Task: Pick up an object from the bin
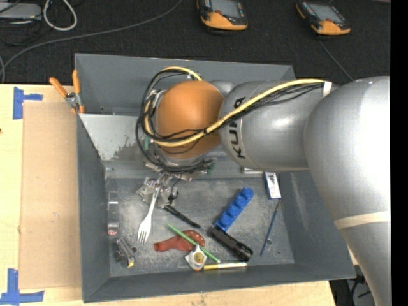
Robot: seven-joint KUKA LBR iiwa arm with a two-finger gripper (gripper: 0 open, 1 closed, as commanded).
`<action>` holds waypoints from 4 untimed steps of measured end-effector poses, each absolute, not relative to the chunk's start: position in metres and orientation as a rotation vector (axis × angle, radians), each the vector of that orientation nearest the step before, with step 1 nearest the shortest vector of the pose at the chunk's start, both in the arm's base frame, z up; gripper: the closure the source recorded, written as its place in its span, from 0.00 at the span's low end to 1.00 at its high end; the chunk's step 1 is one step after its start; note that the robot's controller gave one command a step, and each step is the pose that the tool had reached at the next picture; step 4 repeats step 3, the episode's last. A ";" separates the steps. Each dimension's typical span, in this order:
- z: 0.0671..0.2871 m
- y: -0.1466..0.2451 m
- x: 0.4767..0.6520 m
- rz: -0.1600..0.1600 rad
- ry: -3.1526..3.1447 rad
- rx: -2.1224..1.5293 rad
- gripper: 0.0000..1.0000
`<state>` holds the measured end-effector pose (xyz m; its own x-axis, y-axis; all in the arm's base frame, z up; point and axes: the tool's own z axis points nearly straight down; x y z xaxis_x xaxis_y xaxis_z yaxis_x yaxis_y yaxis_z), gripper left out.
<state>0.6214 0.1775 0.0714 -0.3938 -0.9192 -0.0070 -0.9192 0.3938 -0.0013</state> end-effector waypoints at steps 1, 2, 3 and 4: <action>0.074 0.178 0.621 0.007 2.620 -1.721 1.00; 0.103 0.178 0.618 0.013 2.628 -1.725 1.00; 0.148 0.179 0.621 0.006 2.620 -1.718 1.00; 0.148 0.179 0.621 0.006 2.620 -1.718 1.00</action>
Offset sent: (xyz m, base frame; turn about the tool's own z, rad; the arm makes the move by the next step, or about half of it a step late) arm 0.0000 0.0000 0.0721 0.0021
